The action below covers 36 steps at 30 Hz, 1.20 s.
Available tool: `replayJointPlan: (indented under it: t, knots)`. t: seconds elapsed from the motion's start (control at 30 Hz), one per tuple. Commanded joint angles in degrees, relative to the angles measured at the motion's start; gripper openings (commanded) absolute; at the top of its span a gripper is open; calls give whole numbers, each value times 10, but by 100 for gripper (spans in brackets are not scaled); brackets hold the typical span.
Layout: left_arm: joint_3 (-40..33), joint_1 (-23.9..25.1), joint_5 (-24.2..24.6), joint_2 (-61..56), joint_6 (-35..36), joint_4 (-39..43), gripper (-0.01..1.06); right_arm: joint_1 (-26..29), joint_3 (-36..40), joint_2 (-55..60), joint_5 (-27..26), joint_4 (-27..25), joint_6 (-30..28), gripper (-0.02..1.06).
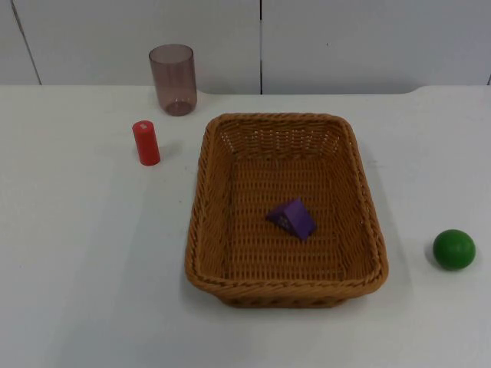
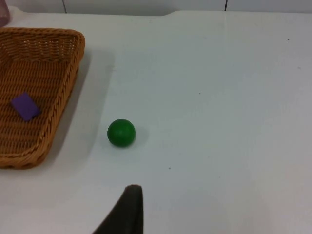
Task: Pick up the basket with the left hand and place the triangular block into the basket with the right hand.
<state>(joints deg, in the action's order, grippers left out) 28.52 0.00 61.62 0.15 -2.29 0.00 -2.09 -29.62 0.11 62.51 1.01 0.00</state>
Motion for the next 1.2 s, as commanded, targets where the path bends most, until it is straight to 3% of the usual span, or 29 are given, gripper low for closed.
replayJointPlan:
  t: [0.0, 1.17]
  knots:
    - [-3, -3, 0, -1, 13, 12, 105, 0, 1, -1, -6, 3, 0, 105]
    - [-3, -3, 0, -1, 23, 17, 105, 0, 1, -1, -6, 3, 0, 105]
